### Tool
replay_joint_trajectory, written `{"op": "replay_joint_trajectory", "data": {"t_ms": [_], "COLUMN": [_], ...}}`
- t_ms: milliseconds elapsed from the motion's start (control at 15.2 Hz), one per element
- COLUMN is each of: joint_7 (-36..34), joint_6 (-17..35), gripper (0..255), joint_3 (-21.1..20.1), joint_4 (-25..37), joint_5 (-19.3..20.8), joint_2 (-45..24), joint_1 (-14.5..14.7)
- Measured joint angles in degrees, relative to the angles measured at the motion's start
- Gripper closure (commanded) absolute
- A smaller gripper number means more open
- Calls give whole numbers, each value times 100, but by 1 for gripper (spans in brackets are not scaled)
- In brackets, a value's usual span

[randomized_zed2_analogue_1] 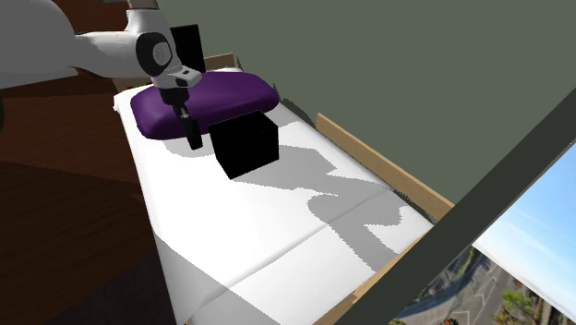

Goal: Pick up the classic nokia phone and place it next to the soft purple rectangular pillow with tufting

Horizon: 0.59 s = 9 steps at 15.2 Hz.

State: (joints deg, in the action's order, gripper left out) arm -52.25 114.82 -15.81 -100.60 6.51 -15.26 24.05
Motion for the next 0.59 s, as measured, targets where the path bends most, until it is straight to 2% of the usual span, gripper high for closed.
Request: {"op": "replay_joint_trajectory", "data": {"t_ms": [594], "joint_7": [-66], "joint_6": [612], "gripper": [255], "joint_3": [40], "joint_4": [-361], "joint_5": [104], "joint_2": [-263], "joint_1": [8]}}
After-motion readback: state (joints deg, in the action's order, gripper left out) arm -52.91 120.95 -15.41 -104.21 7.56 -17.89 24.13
